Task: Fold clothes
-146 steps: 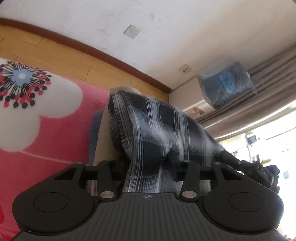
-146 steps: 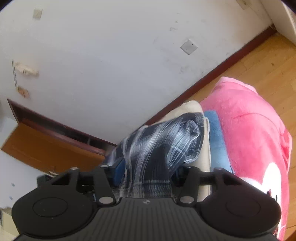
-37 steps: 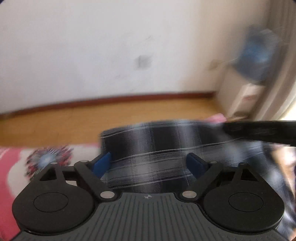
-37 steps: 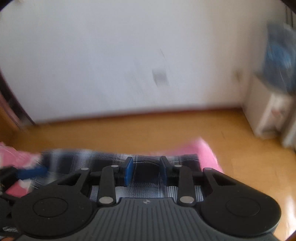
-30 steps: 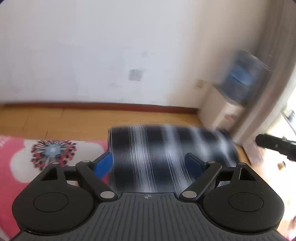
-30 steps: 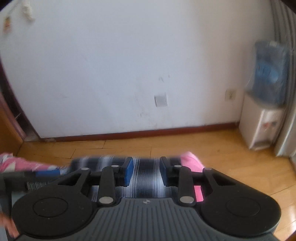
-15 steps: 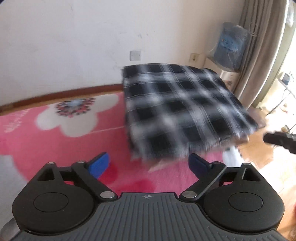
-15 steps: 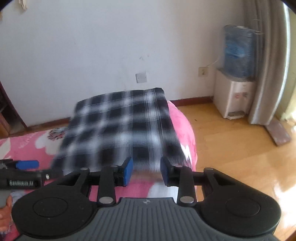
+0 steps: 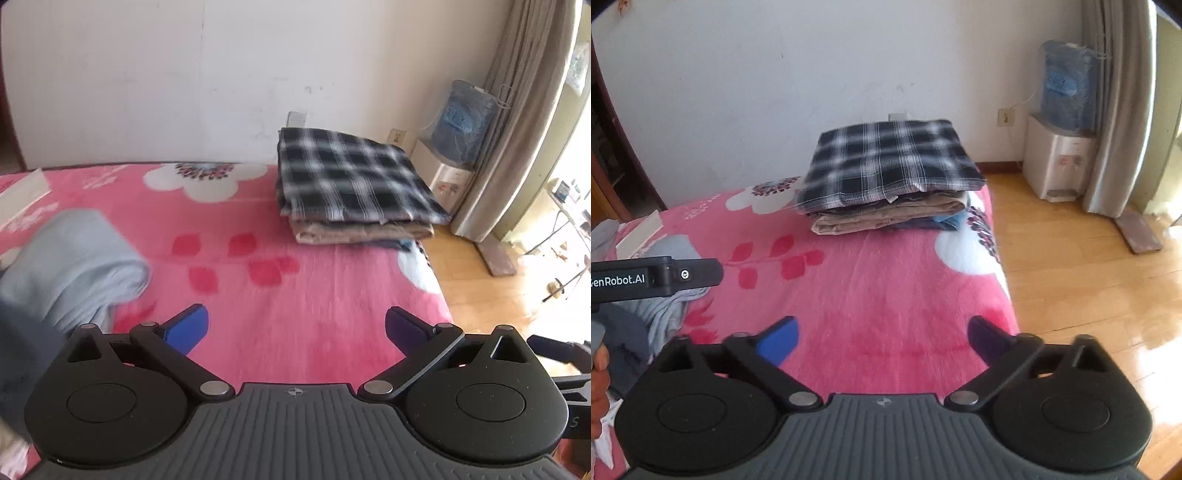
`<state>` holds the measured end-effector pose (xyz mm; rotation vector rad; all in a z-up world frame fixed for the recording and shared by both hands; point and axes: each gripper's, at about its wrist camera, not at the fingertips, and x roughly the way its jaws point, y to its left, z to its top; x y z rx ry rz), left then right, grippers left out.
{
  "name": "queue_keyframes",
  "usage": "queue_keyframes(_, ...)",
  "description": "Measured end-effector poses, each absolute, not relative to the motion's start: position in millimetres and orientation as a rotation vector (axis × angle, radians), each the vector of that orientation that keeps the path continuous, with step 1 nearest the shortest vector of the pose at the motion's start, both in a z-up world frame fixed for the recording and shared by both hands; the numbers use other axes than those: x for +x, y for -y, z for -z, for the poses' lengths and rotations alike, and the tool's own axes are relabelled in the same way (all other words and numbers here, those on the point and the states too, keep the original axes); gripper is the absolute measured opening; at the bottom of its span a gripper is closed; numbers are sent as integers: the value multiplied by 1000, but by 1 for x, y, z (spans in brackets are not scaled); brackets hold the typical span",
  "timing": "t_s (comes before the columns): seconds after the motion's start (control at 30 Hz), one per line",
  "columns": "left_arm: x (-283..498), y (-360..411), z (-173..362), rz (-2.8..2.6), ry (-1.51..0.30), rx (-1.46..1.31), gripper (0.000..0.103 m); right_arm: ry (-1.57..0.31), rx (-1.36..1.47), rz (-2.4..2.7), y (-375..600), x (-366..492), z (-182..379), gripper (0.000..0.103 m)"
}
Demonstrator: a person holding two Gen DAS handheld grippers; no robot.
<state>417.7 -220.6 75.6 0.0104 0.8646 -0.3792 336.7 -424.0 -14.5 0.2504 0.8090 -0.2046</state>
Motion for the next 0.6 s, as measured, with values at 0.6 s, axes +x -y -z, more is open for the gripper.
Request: queue_keyframes(0.6,285,187,-130,234,-845,43,103,-777,175,310,369,216,-59,103)
